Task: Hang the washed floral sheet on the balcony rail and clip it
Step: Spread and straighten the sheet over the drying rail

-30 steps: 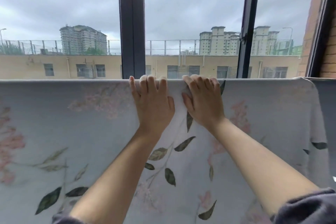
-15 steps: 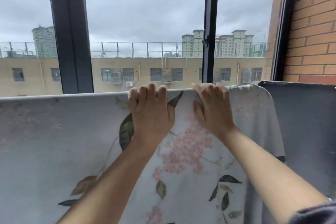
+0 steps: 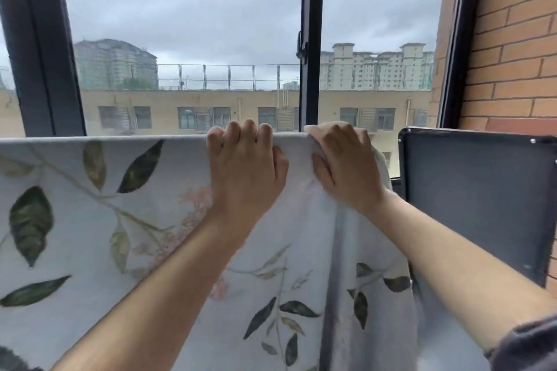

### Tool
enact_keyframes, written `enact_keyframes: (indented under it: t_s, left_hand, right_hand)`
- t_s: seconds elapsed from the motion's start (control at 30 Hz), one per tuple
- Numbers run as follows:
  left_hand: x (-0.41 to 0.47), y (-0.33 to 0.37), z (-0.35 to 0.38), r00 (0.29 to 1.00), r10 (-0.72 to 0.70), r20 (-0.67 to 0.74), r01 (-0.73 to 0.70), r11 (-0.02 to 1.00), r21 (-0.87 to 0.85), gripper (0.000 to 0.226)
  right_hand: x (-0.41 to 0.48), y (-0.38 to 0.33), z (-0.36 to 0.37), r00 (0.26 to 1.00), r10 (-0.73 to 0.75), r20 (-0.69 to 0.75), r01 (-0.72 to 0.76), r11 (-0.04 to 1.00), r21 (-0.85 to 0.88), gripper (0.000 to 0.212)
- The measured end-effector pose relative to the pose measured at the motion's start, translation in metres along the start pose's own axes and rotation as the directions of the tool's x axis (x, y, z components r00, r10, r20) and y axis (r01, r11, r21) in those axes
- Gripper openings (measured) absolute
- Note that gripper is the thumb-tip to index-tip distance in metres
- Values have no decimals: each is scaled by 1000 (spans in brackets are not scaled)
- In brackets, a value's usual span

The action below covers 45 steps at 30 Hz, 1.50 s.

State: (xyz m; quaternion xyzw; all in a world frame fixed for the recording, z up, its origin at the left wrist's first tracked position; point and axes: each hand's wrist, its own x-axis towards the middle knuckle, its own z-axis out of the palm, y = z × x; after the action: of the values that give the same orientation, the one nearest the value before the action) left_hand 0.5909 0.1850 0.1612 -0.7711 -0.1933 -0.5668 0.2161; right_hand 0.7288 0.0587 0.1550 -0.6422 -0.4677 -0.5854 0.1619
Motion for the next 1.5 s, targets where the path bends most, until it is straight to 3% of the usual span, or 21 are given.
enact_keyframes:
  t_s: [0.1,0.17,0.2,0.27,0.33,0.37,0.5,0.6,0.67,0.73,0.8,0.93,1.0,1.03,1.2,1.3,1.33,1.4,1.5]
  left_hand:
    - [9,41,3,1000,-15,27,14,1000,11,26]
    - [15,60,5,998,-34,49,33,999,17,28]
    - [16,72,5,997,-52,65,51,998,25,31]
    - [19,84,6,992,-93,88,92,995,25,34]
    - [20,91,6,987,-120,105,119,993,12,37]
    - [21,96,6,984,-132,117,132,991,7,39]
    - [22,106,2,980,-155,123,157,988,-5,41]
    - [21,103,0,982,-163,98,164,987,0,46]
    - [21,101,-1,980,-174,96,174,985,7,48]
    - [21,100,-3,978,-182,97,182,983,11,49]
    - [22,101,-4,977,-188,105,188,982,12,48]
    - [22,104,-7,966,-229,118,229,973,12,38]
    - [20,108,-10,960,-245,138,242,969,38,35]
    - [19,110,-11,957,-239,161,234,971,54,35]
    - [11,123,-15,951,-161,265,134,984,116,36]
    - [4,133,-12,956,-24,294,-21,989,148,37]
    - [3,137,-11,953,16,303,-61,988,140,36]
    - [2,147,-9,934,59,353,-112,985,132,36]
    - [5,151,-8,910,94,404,-166,975,148,38]
  right_hand:
    - [-9,24,-8,996,81,25,-85,973,216,33]
    - [-26,41,-7,967,201,159,-253,842,476,31]
    - [-40,51,-5,917,242,318,-390,712,584,34]
    - [-69,63,1,770,179,612,-627,393,673,54]
    - [-96,74,5,675,-14,738,-731,124,671,67]
    - [-107,79,3,631,-109,768,-767,59,639,70]
    - [-138,102,-2,340,-362,868,-916,79,392,83]
    - [-157,115,10,121,-457,881,-991,-10,131,69]
    - [-175,110,19,-78,-425,902,-995,85,-46,73]
    - [-195,96,27,-243,-385,891,-955,257,-150,74]
    - [-210,78,29,-345,-419,840,-910,369,-189,68]
    - [-229,55,24,-448,-438,779,-883,353,-309,55]
    - [-243,47,22,-453,-364,814,-876,349,-332,26]
    - [-252,44,21,-456,-315,832,-878,315,-361,23]
    - [-274,29,23,-428,-309,849,-902,214,-376,26]
    - [-282,31,33,-302,-317,899,-952,47,-304,37]
    - [-282,33,33,-240,-311,920,-964,-40,-264,39]
    - [-276,39,23,-83,-292,953,-924,-335,-183,31]
    - [-263,70,7,199,-204,959,-584,-810,-51,41]
